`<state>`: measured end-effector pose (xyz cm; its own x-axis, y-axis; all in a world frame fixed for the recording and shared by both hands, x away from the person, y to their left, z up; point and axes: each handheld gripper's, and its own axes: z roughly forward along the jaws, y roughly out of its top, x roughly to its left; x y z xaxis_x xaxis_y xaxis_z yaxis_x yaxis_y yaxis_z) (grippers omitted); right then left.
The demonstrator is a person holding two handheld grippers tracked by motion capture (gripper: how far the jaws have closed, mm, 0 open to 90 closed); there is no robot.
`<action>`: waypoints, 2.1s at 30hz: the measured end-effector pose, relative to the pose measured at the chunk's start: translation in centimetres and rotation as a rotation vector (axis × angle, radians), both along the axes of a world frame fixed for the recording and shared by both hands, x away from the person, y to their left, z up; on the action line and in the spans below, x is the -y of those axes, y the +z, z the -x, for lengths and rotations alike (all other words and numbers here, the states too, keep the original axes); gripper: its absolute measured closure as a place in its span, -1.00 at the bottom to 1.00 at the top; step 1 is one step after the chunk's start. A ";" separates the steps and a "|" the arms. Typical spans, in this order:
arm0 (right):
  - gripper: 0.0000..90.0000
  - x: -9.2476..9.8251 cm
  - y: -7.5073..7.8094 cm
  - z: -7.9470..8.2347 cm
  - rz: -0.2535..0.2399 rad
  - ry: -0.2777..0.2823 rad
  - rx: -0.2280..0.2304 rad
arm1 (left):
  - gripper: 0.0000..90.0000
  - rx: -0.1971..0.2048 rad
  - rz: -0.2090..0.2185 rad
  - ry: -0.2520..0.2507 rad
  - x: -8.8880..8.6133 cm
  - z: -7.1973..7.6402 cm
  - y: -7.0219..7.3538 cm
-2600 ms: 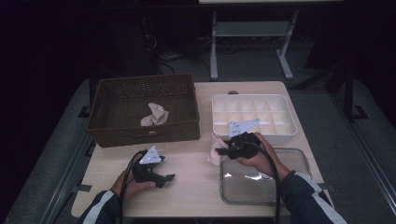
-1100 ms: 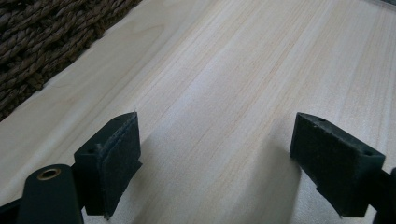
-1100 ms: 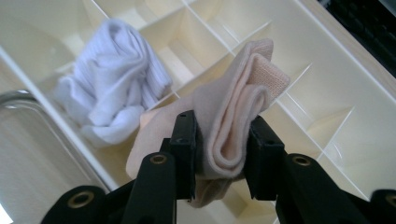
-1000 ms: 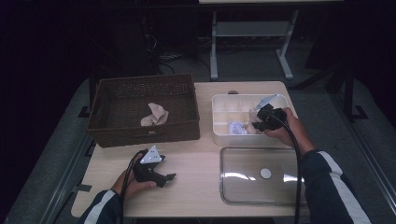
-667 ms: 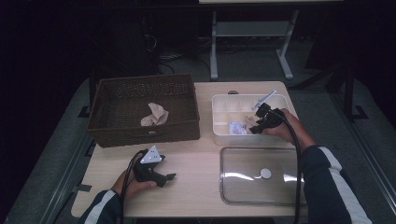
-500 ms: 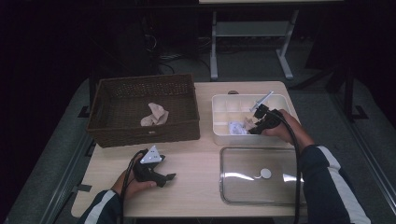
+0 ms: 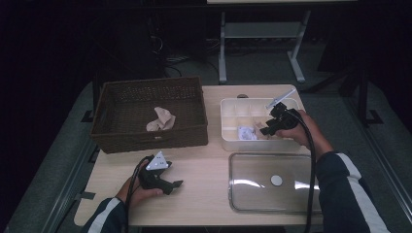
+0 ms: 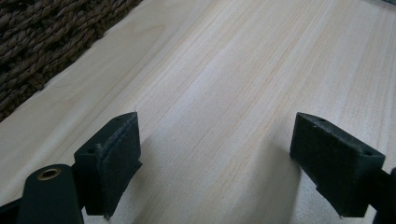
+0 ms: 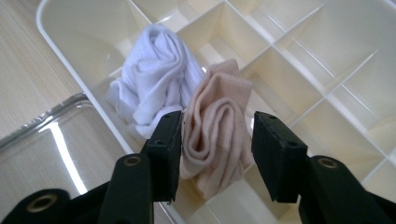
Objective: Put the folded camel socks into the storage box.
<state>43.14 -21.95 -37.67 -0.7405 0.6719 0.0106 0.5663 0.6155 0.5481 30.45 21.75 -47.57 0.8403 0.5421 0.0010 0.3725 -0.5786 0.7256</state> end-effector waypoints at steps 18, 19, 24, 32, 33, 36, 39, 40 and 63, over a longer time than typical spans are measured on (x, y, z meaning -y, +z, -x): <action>0.68 -1.1 -2.6 -1.5 0.098 0.015 -0.086 | -0.66 0.000 0.000 0.001 0.0 0.0 0.0; 0.69 -1.5 -2.9 -1.5 0.131 0.037 -0.100 | -0.66 0.000 0.001 0.001 0.0 0.0 0.0; 0.69 -1.7 -3.7 -2.0 0.139 0.041 -0.142 | -0.66 0.000 0.001 0.001 0.0 0.0 0.0; 0.68 -1.9 -4.2 -2.6 0.135 0.033 -0.199 | -0.66 0.000 0.002 0.001 0.0 0.0 0.0; 0.68 -1.9 -4.2 -2.6 0.137 0.030 -0.198 | -0.66 0.000 0.001 0.001 0.0 0.0 0.0; 0.62 -1.9 -4.1 -2.1 0.144 0.030 -0.164 | -0.66 -0.001 0.000 -0.001 0.0 -0.1 0.0; 0.52 -1.7 -3.5 -1.8 0.138 0.026 -0.141 | -0.66 -0.001 0.001 -0.001 0.0 -0.1 0.0; 0.45 -1.5 -2.9 -1.5 0.130 0.019 -0.110 | -0.66 -0.001 0.002 -0.001 0.0 -0.1 0.0; -0.13 -6.6 0.5 6.5 -0.152 0.187 0.146 | -0.66 0.002 0.000 0.006 0.0 0.0 0.0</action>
